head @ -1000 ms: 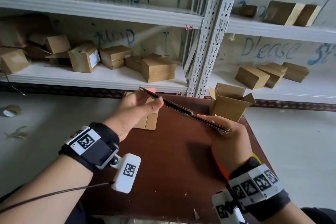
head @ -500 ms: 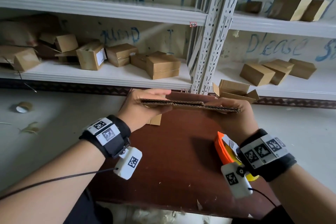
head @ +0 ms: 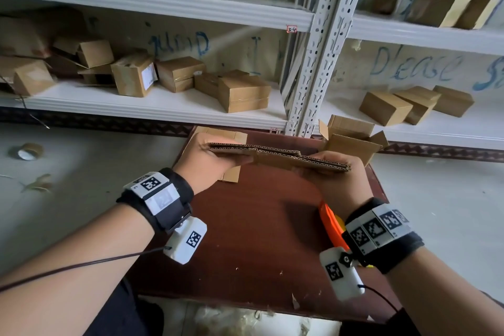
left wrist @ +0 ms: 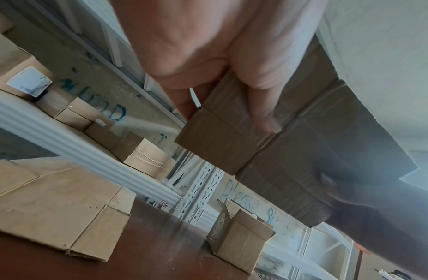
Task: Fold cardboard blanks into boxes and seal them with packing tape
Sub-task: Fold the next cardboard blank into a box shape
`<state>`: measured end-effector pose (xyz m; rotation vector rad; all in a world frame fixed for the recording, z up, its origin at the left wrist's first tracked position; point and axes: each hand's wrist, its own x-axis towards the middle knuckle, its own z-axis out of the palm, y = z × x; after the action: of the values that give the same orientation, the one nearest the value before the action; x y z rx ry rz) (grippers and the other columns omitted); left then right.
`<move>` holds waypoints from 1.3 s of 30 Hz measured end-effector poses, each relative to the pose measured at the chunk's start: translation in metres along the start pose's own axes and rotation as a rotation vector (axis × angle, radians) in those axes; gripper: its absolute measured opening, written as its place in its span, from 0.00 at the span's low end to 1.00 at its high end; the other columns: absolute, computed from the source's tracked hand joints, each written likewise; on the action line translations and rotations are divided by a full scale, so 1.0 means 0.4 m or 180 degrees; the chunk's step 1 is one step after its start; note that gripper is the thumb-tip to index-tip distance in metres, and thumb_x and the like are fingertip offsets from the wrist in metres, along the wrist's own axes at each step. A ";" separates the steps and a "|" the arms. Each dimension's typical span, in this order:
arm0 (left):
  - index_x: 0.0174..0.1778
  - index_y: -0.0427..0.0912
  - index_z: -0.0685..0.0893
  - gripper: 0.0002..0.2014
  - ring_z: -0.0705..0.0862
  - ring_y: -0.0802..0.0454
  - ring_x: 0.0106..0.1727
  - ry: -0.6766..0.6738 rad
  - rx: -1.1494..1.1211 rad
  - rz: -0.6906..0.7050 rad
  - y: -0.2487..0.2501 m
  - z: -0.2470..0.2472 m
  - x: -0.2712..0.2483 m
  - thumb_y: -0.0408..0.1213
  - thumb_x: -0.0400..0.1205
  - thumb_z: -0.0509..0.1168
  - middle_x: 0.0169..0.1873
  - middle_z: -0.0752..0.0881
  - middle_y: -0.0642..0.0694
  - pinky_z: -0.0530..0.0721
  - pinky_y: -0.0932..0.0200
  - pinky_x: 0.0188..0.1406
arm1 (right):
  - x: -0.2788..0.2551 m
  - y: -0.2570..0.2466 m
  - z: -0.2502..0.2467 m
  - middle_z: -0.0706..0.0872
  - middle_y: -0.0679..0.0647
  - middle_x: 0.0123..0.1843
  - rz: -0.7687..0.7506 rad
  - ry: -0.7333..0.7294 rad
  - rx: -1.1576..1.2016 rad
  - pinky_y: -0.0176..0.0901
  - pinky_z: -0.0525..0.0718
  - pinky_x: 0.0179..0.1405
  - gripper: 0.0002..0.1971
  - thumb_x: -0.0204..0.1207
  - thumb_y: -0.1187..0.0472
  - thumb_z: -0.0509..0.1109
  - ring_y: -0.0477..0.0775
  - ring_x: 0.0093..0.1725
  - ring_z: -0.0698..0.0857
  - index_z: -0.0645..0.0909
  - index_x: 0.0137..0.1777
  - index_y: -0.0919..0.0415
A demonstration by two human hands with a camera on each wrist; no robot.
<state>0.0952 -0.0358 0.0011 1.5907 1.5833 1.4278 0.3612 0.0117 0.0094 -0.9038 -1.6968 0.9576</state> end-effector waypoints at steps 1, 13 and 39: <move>0.42 0.45 0.96 0.19 0.92 0.52 0.41 0.0017 0.0009 -0.0030 -0.002 -0.003 0.001 0.56 0.66 0.83 0.37 0.94 0.48 0.89 0.47 0.43 | 0.001 -0.001 0.003 0.95 0.59 0.41 0.0005 -0.0009 -0.0018 0.44 0.89 0.47 0.09 0.68 0.76 0.85 0.49 0.40 0.89 0.94 0.41 0.63; 0.46 0.38 0.96 0.07 0.90 0.64 0.41 -0.0176 -0.0233 0.0153 0.029 -0.007 0.002 0.27 0.74 0.82 0.39 0.95 0.52 0.83 0.68 0.47 | 0.007 0.003 -0.002 0.95 0.53 0.43 0.0005 -0.0071 -0.0149 0.41 0.88 0.45 0.09 0.68 0.73 0.86 0.45 0.40 0.89 0.94 0.45 0.61; 0.55 0.33 0.91 0.30 0.91 0.58 0.49 -0.0249 -0.0350 0.0667 0.029 -0.027 -0.013 0.34 0.56 0.89 0.48 0.95 0.46 0.86 0.63 0.55 | 0.006 -0.003 -0.008 0.96 0.51 0.51 -0.0181 -0.0488 0.0091 0.47 0.91 0.59 0.25 0.60 0.69 0.91 0.50 0.54 0.94 0.94 0.59 0.56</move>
<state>0.0916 -0.0467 0.0134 1.7656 1.3023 1.5114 0.3636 0.0139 0.0122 -0.7758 -1.8232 1.0322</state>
